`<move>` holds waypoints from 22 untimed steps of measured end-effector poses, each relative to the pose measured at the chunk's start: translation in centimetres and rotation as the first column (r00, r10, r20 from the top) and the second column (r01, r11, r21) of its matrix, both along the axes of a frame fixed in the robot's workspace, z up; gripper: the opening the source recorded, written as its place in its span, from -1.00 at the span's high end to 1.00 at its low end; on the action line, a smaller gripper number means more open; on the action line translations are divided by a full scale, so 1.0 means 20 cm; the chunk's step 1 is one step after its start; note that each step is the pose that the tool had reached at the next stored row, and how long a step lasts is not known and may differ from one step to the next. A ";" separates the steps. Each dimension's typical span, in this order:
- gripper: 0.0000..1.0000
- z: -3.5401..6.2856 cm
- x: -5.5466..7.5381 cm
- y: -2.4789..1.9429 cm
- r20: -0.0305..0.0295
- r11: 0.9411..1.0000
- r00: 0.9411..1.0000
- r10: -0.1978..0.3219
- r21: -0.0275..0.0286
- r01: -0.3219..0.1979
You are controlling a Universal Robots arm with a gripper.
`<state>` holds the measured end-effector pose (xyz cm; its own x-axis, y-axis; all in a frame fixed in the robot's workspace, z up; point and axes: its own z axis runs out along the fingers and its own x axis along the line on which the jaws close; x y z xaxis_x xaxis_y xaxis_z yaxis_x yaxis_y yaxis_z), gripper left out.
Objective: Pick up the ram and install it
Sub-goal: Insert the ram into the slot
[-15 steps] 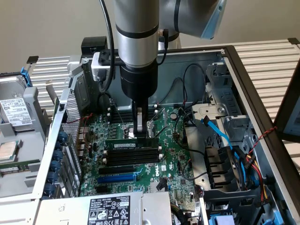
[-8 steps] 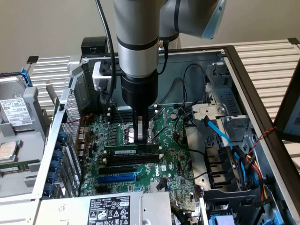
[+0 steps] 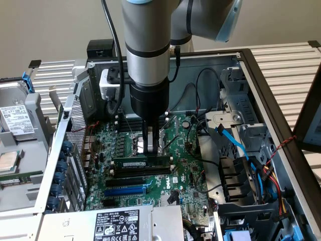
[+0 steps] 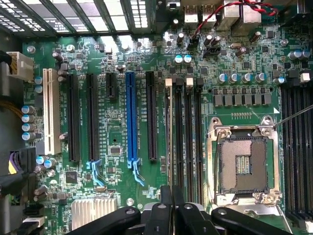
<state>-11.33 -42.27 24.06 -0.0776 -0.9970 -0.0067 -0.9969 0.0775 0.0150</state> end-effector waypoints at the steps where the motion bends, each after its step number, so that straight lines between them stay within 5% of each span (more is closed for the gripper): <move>1: 0.76 -0.001 0.00 0.001 0.000 1.000 1.000 0.001 0.000 -0.001; 10: 0.76 -0.005 0.00 0.004 0.000 1.000 1.000 0.017 0.001 -0.017; 16: 0.76 -0.009 0.00 0.007 0.000 1.000 1.000 0.017 0.013 -0.017; 22: 0.76 -0.009 0.00 0.007 -0.002 0.999 0.999 0.033 0.015 -0.033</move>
